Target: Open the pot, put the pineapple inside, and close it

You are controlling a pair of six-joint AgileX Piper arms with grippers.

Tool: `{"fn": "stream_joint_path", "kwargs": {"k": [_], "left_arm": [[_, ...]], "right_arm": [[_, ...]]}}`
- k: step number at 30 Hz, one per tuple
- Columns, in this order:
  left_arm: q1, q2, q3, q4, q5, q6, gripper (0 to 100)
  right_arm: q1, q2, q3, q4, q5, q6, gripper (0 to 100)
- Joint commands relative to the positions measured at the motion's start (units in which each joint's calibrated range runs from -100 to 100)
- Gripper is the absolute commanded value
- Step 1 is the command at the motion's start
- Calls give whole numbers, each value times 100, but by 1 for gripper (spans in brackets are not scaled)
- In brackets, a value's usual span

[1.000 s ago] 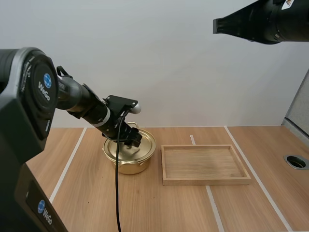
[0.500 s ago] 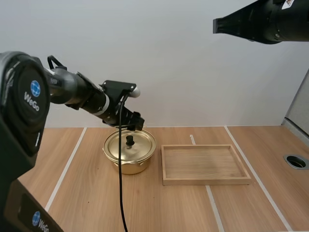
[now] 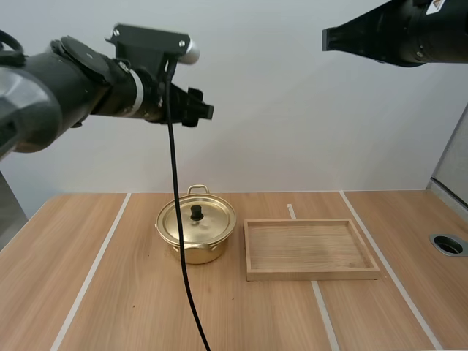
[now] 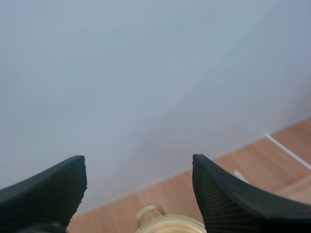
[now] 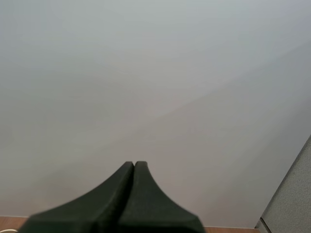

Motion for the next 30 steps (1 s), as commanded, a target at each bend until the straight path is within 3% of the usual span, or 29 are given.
{"fn": "stream_joint_path", "kwargs": {"k": [1,13,17,23,26,30], "left_arm": [[-3,-673,-54,112,-1030,-78,100],[-3,-2169,-54,402,-3446,-78,100],[-3,-2446,-54,822,-3636,-78,100],[-3,-2822,-54,806,-3565,-81,100],[-3,-3056,-24,806,-3565,-156,73],[-3,-3479,122,846,-3618,-156,20]], "right_arm": [[-20,-60,-23,14,-45,0,0],[-20,-60,-23,14,-45,0,0],[-20,-60,-23,14,-45,0,0],[-20,-60,-23,14,-45,0,0],[-20,-60,-23,14,-45,0,0],[-20,-60,-23,14,-45,0,0]]}}
